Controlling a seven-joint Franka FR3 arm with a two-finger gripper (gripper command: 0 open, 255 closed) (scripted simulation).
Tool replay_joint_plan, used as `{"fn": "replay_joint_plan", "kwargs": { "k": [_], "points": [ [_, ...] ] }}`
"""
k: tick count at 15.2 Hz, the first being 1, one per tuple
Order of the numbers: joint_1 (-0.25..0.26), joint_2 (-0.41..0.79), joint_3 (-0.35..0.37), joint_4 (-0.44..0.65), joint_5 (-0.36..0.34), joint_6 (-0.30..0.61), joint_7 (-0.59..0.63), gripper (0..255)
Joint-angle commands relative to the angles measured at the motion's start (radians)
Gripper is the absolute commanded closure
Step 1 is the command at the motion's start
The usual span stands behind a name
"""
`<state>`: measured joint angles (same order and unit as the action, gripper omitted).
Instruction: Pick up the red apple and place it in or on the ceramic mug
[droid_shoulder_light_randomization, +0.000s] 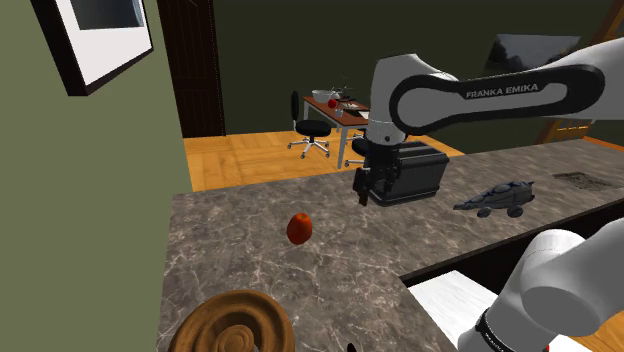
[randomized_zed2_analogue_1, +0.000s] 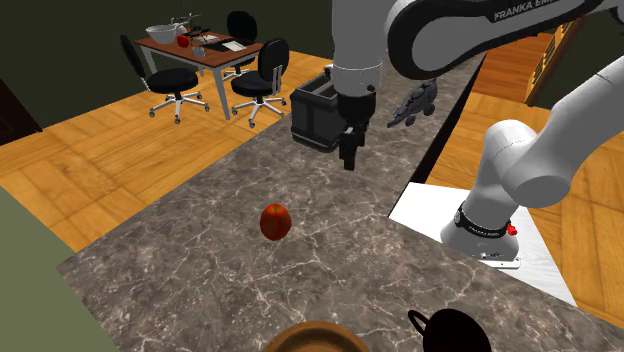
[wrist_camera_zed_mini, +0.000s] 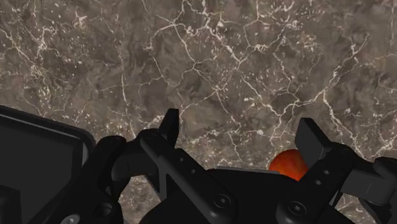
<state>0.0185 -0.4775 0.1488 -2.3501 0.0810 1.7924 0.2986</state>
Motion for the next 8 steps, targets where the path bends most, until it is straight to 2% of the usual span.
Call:
{"fn": "replay_joint_plan", "kwargs": {
  "k": [1, 8],
  "points": [
    [0.0, 0.068, 0.023, 0.024, -0.003, 0.055, 0.031, 0],
    [0.001, 0.323, 0.092, 0.163, -0.056, 0.199, 0.156, 0]
  ]
}}
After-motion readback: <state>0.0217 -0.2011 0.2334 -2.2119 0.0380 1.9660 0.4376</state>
